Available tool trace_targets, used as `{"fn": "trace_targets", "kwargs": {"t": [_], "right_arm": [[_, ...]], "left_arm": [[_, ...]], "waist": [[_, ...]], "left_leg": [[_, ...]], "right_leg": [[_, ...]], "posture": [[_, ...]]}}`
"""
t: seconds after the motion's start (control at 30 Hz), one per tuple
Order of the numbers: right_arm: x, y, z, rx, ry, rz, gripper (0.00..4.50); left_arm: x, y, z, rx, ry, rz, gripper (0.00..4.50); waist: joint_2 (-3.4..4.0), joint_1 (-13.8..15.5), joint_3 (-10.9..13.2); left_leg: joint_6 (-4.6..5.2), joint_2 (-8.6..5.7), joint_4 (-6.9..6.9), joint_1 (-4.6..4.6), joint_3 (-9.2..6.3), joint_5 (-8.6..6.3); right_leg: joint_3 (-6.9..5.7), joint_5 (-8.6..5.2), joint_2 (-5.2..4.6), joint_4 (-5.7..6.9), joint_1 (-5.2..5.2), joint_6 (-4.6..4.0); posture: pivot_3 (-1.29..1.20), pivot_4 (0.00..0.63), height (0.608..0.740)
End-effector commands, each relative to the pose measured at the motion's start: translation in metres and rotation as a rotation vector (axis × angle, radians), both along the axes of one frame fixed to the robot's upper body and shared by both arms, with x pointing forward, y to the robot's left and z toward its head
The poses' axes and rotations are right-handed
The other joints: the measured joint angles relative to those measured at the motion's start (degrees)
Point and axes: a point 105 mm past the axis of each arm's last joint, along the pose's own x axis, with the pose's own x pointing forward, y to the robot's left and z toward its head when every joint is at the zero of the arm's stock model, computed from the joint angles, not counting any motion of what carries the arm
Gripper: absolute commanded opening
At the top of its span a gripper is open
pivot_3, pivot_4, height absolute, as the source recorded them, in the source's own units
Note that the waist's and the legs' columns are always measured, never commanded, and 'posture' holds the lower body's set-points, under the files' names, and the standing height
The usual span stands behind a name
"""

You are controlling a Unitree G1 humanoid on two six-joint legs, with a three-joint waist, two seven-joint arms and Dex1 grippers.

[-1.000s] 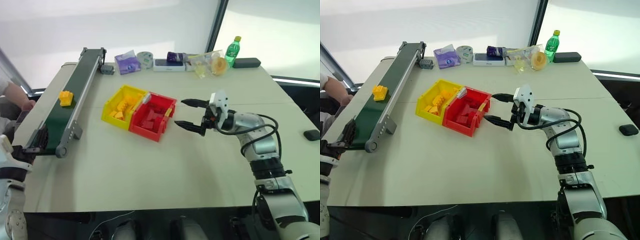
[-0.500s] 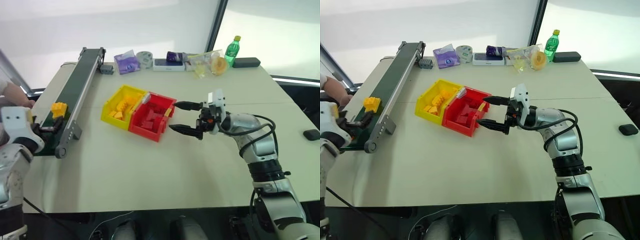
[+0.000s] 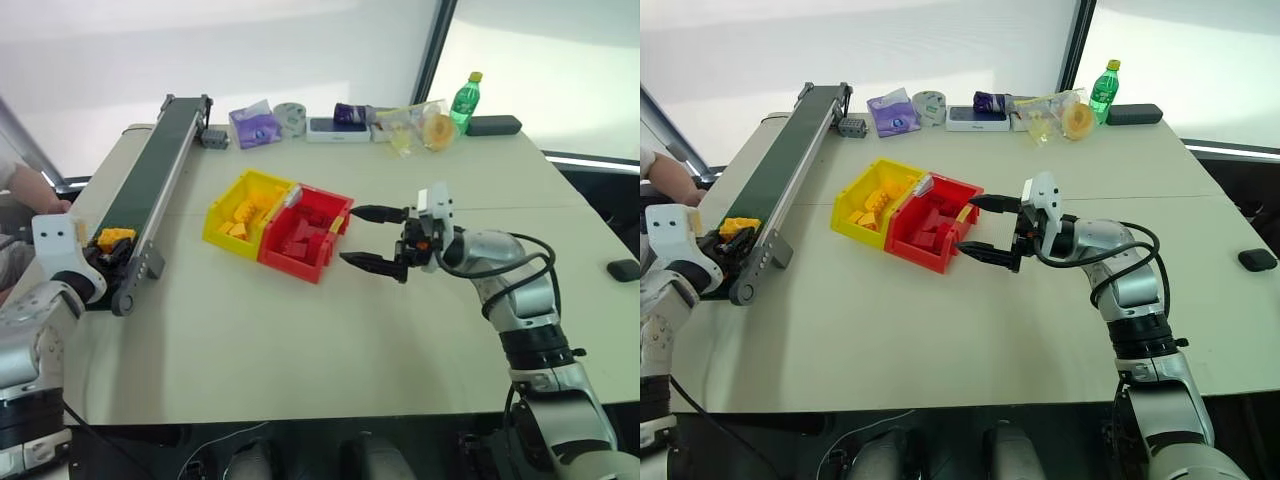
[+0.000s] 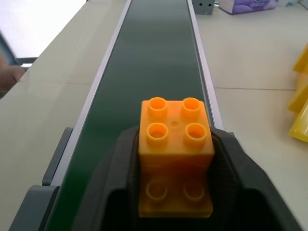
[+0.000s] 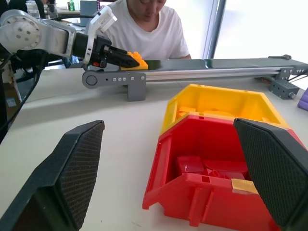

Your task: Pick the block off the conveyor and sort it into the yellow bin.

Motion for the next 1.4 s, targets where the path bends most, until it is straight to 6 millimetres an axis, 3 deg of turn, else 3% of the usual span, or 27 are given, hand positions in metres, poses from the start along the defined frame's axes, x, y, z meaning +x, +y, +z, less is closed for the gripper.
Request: {"fn": "trace_targets", "kwargs": {"t": [0.03,0.13,0.3,0.43,0.57,0.7,0.83,0.87,0.9,1.0,1.03,1.17,1.23,1.4], "right_arm": [[0.001,-0.004,0.011,0.011,-0.062,-0.013,4.5],[0.003,-0.004,0.01,0.013,-0.068,-0.019,4.5],[0.006,-0.009,0.014,0.014,-0.083,-0.043,4.5],[0.019,-0.017,0.017,0.005,-0.113,-0.138,4.5],[0.02,-0.017,0.021,0.021,-0.124,-0.144,4.5],[0.021,-0.018,0.025,0.013,-0.146,-0.174,4.5],[0.02,-0.018,0.025,0.007,-0.15,-0.179,4.5],[0.019,-0.018,0.025,0.006,-0.149,-0.181,4.5],[0.019,-0.018,0.024,0.005,-0.149,-0.183,4.5],[0.018,-0.018,0.024,0.005,-0.146,-0.186,4.5],[0.019,-0.018,0.024,0.007,-0.145,-0.186,4.5],[0.019,-0.018,0.022,0.001,-0.143,-0.186,4.5],[0.02,-0.02,0.022,0.004,-0.139,-0.187,4.5],[0.021,-0.02,0.019,-0.011,-0.133,-0.167,4.5]], "left_arm": [[-0.004,0.005,0.02,0.028,-0.072,0.025,1.32],[0.0,-0.009,0.032,0.02,-0.12,-0.021,1.32],[0.019,-0.072,0.056,0.016,-0.206,-0.218,1.32],[0.041,-0.11,0.067,-0.033,-0.252,-0.269,1.32],[0.062,-0.142,0.063,-0.046,-0.24,-0.32,1.32],[0.094,-0.173,0.05,-0.032,-0.203,-0.364,1.32],[0.106,-0.172,0.046,-0.036,-0.192,-0.351,1.32],[0.106,-0.176,0.047,-0.049,-0.195,-0.378,2.34],[0.105,-0.178,0.048,-0.056,-0.204,-0.394,2.66],[0.102,-0.177,0.056,-0.079,-0.246,-0.407,4.22],[0.101,-0.175,0.058,-0.076,-0.258,-0.399,4.43],[0.085,-0.157,0.071,-0.044,-0.327,-0.391,4.43],[0.058,-0.137,0.076,-0.113,-0.342,-0.411,4.43],[-0.009,-0.098,0.088,-0.019,-0.385,-0.461,4.43]], "waist": [[0.0,0.04,0.0],[0.0,0.08,0.0],[0.0,1.09,0.0],[0.0,1.57,0.0],[0.0,1.45,0.0],[0.0,1.5,0.0],[0.0,1.07,0.0],[0.0,1.09,0.0],[0.0,1.11,0.0],[0.0,1.29,0.0],[0.0,1.31,0.0],[0.0,1.3,0.0],[0.0,0.6,0.0],[0.02,-0.3,0.01]], "left_leg": [[0.0,0.0,0.0,0.0,0.0,0.0],[0.0,0.0,0.01,0.0,0.0,0.0],[0.0,-0.02,0.07,0.0,-0.02,0.0],[0.01,-0.1,0.12,0.0,-0.01,0.0],[0.01,-0.2,0.13,0.0,-0.01,0.0],[-0.02,-0.19,0.11,0.0,-0.01,0.02],[-0.01,-0.19,0.08,0.0,0.06,0.02],[-0.02,-0.18,0.04,0.0,0.06,0.02],[-0.02,-0.16,0.03,0.0,0.06,0.02],[-0.02,-0.15,0.04,-0.01,0.07,0.02],[-0.02,-0.16,0.05,-0.01,0.07,0.02],[-0.02,-0.16,0.08,-0.01,0.07,0.02],[-0.02,-0.13,0.07,-0.01,0.07,0.02],[-0.06,0.06,-0.05,-0.01,0.04,0.04]], "right_leg": [[0.0,0.0,0.0,0.0,0.0,0.0],[0.0,0.0,0.0,0.0,0.0,0.0],[0.0,0.01,0.0,0.01,0.07,0.01],[0.0,0.01,0.03,0.02,0.07,0.03],[0.0,0.01,0.06,0.02,0.09,0.03],[-0.01,0.01,0.15,0.03,0.05,0.03],[0.0,0.01,0.14,0.02,0.0,0.03],[0.0,0.01,0.15,0.02,-0.04,0.03],[0.0,0.01,0.15,0.02,-0.05,0.02],[0.0,0.01,0.15,0.02,-0.05,0.02],[0.0,0.01,0.15,0.02,-0.05,0.02],[0.01,0.01,0.13,0.04,-0.03,0.03],[0.04,0.01,0.11,0.04,-0.05,0.03],[0.1,0.0,0.11,0.05,-0.11,0.01]], "posture": [[0.0,0.15,0.74],[0.0,0.15,0.74],[0.0,0.15,0.74],[0.0,0.15,0.74],[0.0,0.15,0.74],[0.0,0.15,0.74],[0.0,0.15,0.74],[0.0,0.15,0.74],[0.0,0.15,0.74],[0.0,0.15,0.74],[0.0,0.15,0.74],[0.0,0.15,0.74],[0.0,0.15,0.74],[0.0,0.15,0.74]]}}
